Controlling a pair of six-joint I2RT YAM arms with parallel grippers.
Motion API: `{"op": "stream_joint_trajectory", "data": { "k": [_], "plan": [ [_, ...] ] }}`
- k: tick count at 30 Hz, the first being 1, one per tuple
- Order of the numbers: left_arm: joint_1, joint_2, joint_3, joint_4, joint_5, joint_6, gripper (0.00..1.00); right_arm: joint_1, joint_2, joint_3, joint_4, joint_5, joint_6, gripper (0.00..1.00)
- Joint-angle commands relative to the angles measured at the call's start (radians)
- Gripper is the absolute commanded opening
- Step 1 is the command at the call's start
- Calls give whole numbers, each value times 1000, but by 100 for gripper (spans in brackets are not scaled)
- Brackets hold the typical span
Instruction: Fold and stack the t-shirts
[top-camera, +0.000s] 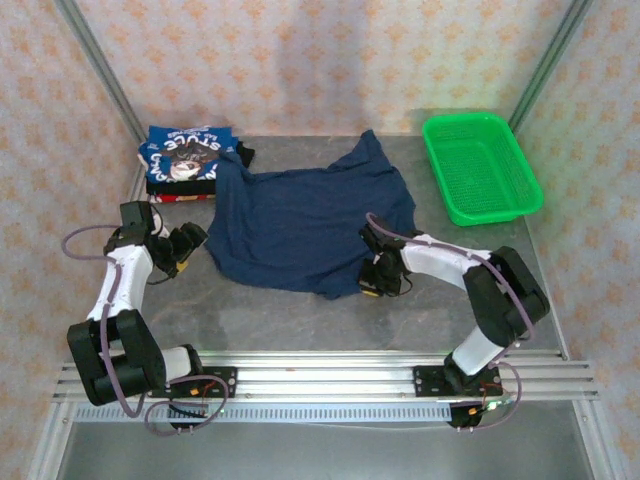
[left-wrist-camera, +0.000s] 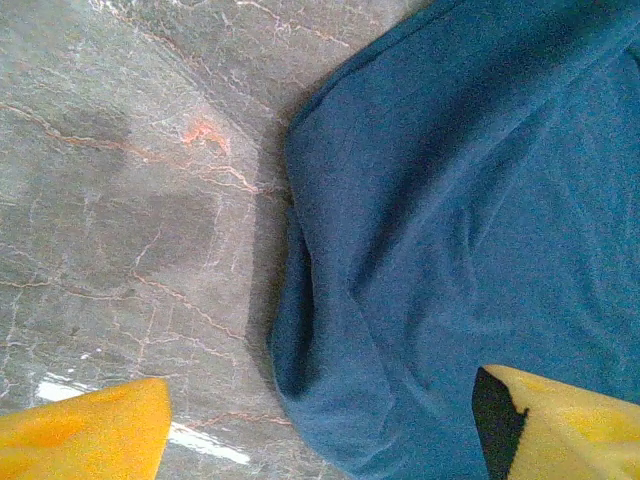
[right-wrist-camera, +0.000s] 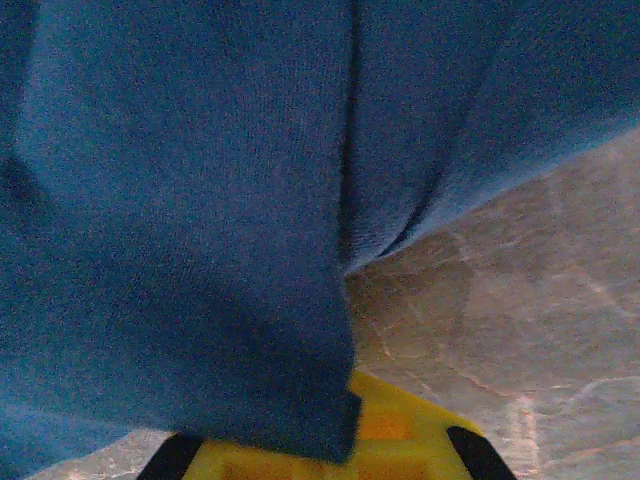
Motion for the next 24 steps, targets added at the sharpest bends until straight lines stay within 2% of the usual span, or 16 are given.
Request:
{"op": "stream_joint_trajectory", "data": {
  "k": [1,8,11,15,17,24],
  "plan": [
    [7,46,-24,67,-11,-9,75,-23,-136,14,-135,87,-2,0],
    [3,199,-11,171,-23,-41,52,-133,-297,-24,-250,101,-25,0],
    [-22,276,32,155,-34,-37,28,-155,-304,-26,-265,95,-36,0],
    [-42,314,33,123,-74,-40,19,-162,-292,-9,-254,86,-38,0],
    [-42,319,17,125,-85,-41,18,-163,-280,2,-251,82,-40,0],
    [-56,361,33,236,-60,-114,32,-164,-249,24,-251,70,-55,0]
  ]
}}
